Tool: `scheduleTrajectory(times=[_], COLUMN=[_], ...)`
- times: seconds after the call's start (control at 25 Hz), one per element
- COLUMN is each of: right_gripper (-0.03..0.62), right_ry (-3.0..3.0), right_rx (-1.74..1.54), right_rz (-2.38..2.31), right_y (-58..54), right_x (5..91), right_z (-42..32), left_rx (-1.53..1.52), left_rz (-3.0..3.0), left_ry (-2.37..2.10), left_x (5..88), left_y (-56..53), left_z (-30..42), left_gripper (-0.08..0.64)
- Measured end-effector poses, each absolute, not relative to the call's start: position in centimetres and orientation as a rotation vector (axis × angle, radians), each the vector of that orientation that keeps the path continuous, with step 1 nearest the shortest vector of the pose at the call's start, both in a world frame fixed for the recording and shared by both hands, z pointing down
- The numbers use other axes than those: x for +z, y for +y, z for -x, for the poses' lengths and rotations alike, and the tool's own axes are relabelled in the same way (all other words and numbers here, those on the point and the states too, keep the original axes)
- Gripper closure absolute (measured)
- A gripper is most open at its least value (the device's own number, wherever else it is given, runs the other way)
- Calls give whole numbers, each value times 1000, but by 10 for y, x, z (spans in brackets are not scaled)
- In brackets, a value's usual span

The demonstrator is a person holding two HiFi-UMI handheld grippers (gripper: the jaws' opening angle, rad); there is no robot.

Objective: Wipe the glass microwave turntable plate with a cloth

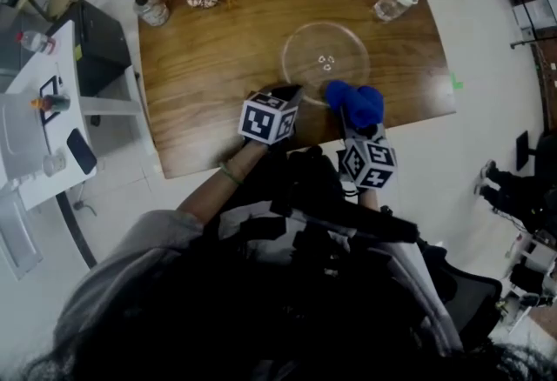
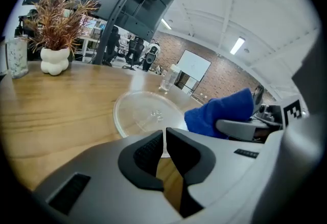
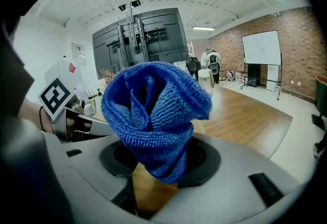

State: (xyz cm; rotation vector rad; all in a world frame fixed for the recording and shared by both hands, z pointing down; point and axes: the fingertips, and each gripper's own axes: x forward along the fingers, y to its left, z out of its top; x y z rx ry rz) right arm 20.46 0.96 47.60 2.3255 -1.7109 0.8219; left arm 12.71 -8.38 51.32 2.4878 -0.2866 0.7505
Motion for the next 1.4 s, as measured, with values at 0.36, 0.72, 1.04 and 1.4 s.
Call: scheduleTrajectory(times=[0.36, 0.72, 1.04, 1.4], right_gripper=[397, 399, 399, 400], right_ry=[-1788, -1876, -1940, -1992], right_rx=[855, 863, 834, 804], right_rz=[-2341, -2300, -2272, -2225], right_y=[23, 61, 98, 149], right_x=[458, 454, 452, 455], right_z=[-204, -207, -197, -173], left_rx=[692, 611, 596, 586], left_rz=[-2511, -2504, -2488, -2494], left_ry=[-291, -350, -438, -455], left_x=[490, 475, 476, 477], left_y=[-61, -21, 13, 67], left_z=[-136, -143, -126, -107], left_gripper=[546, 546, 546, 546])
